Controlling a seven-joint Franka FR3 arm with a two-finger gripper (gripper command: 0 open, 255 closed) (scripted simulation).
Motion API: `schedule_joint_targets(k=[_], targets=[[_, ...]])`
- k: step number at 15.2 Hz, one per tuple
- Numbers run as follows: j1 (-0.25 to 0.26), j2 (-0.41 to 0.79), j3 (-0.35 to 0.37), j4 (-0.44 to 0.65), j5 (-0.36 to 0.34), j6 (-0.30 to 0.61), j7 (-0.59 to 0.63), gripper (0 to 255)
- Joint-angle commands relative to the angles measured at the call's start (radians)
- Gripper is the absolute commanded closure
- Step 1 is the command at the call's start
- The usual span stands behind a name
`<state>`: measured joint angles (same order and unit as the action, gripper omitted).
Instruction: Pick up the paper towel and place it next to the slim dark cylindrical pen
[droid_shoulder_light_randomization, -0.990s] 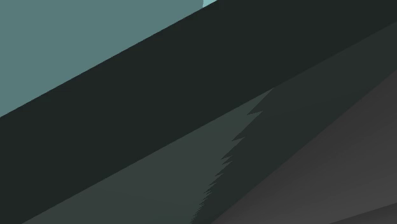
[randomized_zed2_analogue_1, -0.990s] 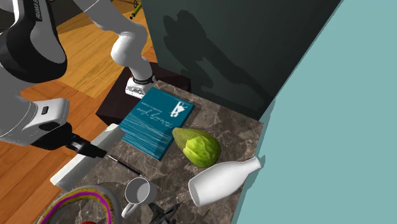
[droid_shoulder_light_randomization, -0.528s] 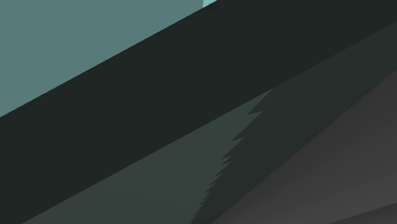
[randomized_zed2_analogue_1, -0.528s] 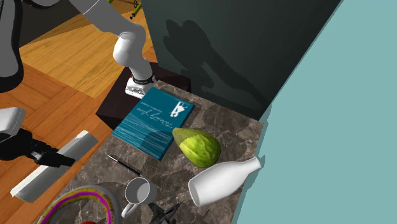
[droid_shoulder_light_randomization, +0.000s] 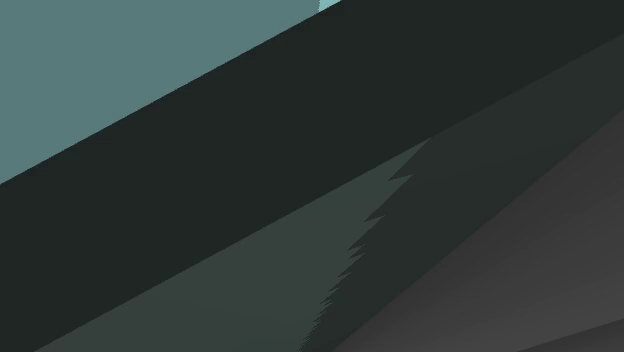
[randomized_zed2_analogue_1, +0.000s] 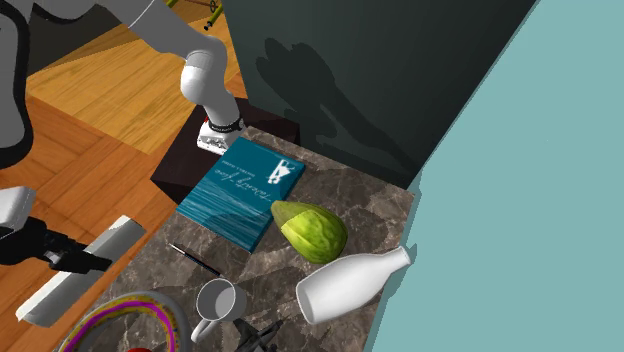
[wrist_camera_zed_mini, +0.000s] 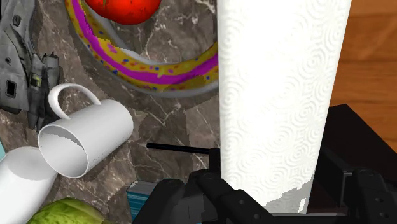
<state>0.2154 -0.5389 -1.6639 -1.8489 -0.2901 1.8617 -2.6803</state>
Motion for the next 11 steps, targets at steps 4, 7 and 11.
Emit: schedule_joint_targets(k=[4,7,11], targets=[[0.009,-0.015,-0.028,-0.052,-0.020,0.060,0.002,255],[0.023,-0.026,-0.052,-0.075,-0.035,0.093,0.005,255],[0.044,-0.043,-0.087,-0.103,-0.057,0.137,0.009,255]])
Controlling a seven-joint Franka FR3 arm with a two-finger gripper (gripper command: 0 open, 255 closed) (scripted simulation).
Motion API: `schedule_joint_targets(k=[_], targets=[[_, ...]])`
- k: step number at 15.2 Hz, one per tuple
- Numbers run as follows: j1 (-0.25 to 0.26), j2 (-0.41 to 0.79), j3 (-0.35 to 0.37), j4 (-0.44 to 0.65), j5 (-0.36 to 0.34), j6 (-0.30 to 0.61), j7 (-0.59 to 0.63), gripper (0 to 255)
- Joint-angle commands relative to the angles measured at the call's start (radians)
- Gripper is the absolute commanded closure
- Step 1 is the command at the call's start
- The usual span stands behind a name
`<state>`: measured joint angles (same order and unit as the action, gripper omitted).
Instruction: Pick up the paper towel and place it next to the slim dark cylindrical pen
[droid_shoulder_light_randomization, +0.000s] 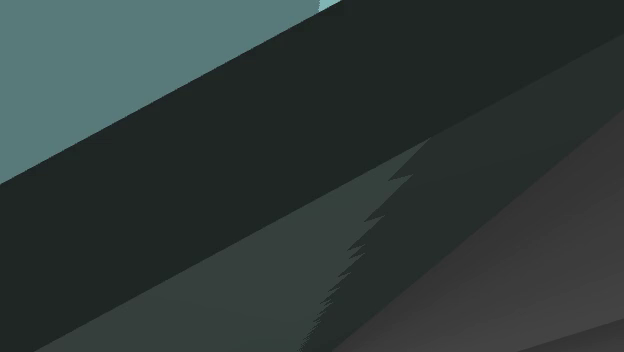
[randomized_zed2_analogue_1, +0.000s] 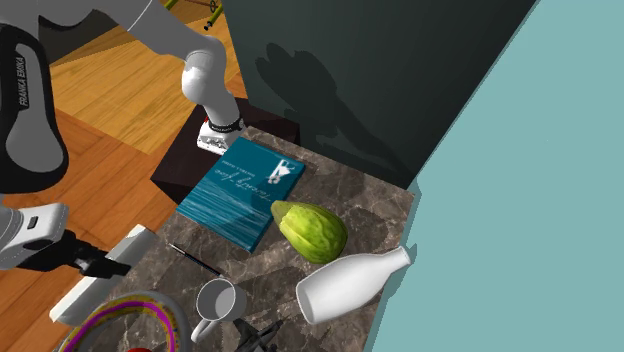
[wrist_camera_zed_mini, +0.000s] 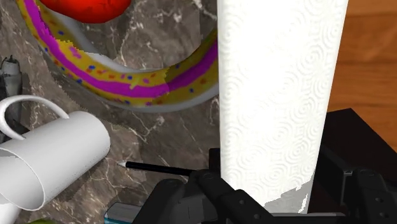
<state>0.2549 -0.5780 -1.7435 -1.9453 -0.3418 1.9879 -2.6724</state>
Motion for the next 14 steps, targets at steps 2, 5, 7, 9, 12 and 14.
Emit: schedule_joint_targets(k=[2,5,7,9,12,14], targets=[[0.016,-0.013,-0.026,-0.020,-0.016,0.032,0.004,255],[0.035,-0.027,-0.055,-0.037,-0.034,0.063,0.008,255],[0.049,-0.037,-0.075,-0.047,-0.047,0.084,0.011,255],[0.055,-0.042,-0.085,-0.052,-0.053,0.094,0.013,255],[0.055,-0.042,-0.084,-0.052,-0.053,0.093,0.013,255],[0.055,-0.042,-0.084,-0.052,-0.053,0.093,0.013,255]])
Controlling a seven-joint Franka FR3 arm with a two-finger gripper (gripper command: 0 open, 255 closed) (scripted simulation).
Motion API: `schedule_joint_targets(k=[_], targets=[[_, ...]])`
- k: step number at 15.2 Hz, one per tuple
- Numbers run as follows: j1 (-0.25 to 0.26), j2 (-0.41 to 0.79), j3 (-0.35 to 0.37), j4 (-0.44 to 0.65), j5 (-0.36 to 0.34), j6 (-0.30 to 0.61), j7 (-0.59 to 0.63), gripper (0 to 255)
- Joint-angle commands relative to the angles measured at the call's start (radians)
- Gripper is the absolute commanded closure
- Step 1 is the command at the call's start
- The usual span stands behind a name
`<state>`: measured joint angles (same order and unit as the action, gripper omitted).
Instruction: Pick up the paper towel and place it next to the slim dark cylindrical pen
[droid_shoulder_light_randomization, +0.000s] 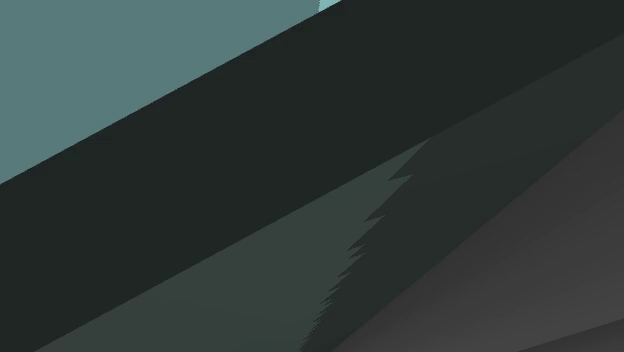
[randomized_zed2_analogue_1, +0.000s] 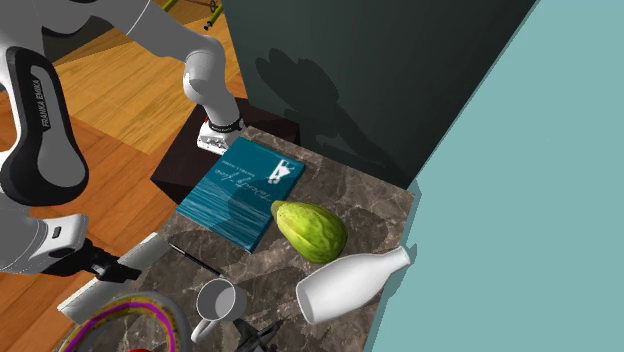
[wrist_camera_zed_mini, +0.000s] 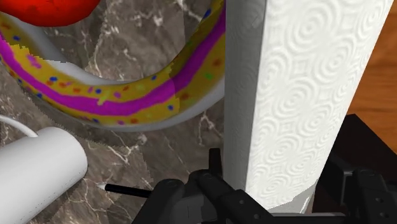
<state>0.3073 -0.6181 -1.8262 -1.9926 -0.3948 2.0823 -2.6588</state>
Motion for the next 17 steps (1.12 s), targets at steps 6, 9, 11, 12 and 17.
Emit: schedule_joint_targets(k=[6,9,11,12,17], targets=[[0.005,-0.003,-0.004,-0.004,-0.001,0.000,0.001,0],[-0.015,0.008,0.019,0.012,0.014,-0.029,-0.009,0],[-0.045,0.027,0.058,0.050,0.040,-0.086,-0.026,0],[-0.055,0.034,0.071,0.066,0.049,-0.109,-0.032,0],[-0.055,0.034,0.071,0.067,0.049,-0.109,-0.032,0]])
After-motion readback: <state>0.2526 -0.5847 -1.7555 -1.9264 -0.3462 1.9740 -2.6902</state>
